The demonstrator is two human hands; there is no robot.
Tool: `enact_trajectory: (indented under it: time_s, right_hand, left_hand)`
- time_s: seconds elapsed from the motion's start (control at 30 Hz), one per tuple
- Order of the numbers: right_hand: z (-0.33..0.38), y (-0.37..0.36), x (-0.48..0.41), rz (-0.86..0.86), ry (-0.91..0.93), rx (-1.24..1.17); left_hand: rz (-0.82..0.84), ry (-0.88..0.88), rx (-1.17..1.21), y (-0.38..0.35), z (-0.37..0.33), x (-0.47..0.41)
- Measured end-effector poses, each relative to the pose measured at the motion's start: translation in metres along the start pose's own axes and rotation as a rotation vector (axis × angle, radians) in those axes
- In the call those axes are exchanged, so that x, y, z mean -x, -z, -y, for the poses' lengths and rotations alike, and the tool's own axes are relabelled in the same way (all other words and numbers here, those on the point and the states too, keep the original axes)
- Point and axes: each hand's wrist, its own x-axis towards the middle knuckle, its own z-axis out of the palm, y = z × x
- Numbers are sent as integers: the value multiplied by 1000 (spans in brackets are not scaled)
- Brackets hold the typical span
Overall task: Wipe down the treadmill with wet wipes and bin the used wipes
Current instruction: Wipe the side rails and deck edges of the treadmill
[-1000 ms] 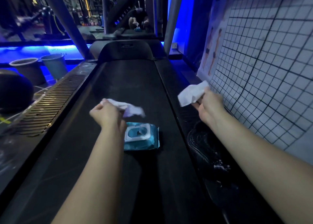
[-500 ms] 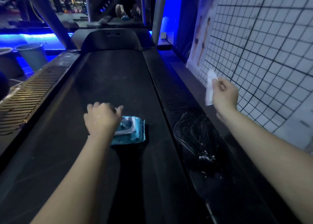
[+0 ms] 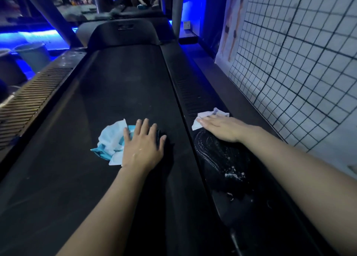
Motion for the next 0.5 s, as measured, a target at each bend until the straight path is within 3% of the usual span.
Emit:
enact_trajectory:
  time_s: [0.17, 0.27, 0.4, 0.5]
  right_hand:
    - [-4, -3, 17, 76, 62, -26]
    - [-6, -8, 32, 127, 123, -49]
    - [-15, -10, 53, 174, 150, -135]
    - [-19, -10, 61, 147, 203, -64]
  left_hand:
    - [-101, 72, -125, 2, -26, -2]
    - [-154, 0, -117, 4, -50, 1]
    - [-12, -165, -26, -24, -60, 7]
    - [15, -146, 207, -45, -51, 8]
